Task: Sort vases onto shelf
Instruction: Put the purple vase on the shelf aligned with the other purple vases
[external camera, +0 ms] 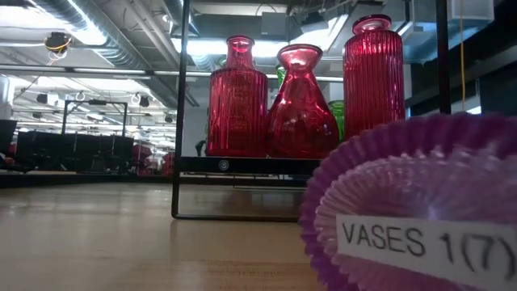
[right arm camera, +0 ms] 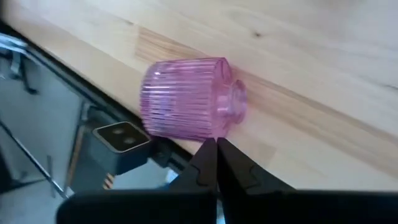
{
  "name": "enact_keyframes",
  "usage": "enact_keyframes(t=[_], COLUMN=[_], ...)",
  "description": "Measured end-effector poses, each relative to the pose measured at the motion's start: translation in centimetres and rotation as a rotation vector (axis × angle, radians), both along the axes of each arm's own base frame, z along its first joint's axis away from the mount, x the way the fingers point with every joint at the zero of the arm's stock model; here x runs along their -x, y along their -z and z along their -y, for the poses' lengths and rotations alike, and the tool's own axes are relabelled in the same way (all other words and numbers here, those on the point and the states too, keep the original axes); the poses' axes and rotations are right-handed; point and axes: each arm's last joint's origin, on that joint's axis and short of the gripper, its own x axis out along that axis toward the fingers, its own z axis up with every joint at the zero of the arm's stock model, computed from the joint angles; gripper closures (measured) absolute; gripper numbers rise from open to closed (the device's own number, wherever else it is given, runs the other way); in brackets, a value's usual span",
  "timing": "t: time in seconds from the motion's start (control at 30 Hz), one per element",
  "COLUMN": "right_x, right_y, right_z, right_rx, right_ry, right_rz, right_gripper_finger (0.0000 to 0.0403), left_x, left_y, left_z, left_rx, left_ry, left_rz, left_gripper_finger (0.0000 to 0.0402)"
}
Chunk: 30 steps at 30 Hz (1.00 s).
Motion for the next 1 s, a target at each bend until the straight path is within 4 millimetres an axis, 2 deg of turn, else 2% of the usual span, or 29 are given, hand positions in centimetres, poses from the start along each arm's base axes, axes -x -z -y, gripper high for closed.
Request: enact_keyframes(t=[0.1, 0.17, 0.3, 0.47, 0.6, 0.77, 1.0], right_x=[1.4, 2.4, 3.1, 2.9, 3.6, 4.5, 3.8], right_y=[0.2, 0.7, 2.4, 4.8, 5.4, 5.2, 6.1], right_z=[-1.0, -1.7, -2.3, -0.9, 0.6, 1.8, 3.0], right_rx=[0.007, -0.001, -0.077, -0.177, -0.192, -0.165, -0.164], right_ry=[0.056, 0.101, 0.109, 0.15, 0.164, 0.115, 0.095], right_rz=[0.071, 0.125, 0.215, 0.308, 0.328, 0.305, 0.337], right_gripper_finger=[0.0399, 0.0385, 0.0321, 0.0223, 0.0178, 0.0173, 0.0194], left_x=[-1.2, -1.7, -2.7, -4.5, -5.3, -5.7, -7.6], left_y=[1.9, 3.3, 4.8, 4.9, 4.7, 5.5, 8.8], left_z=[0.6, 0.2, -1.2, -2.6, -3.1, -3.1, -1.7], left_rx=[0.121, 0.173, 0.239, 0.27, 0.309, 0.375, 0.538], left_ry=[0.082, 0.066, 0.008, 0.033, 0.034, -0.004, 0.018], left_rz=[0.06, 0.111, 0.167, 0.149, 0.149, 0.135, 0.143], left_gripper_finger=[0.0401, 0.0402, 0.0402, 0.0401, 0.0401, 0.0402, 0.0402])
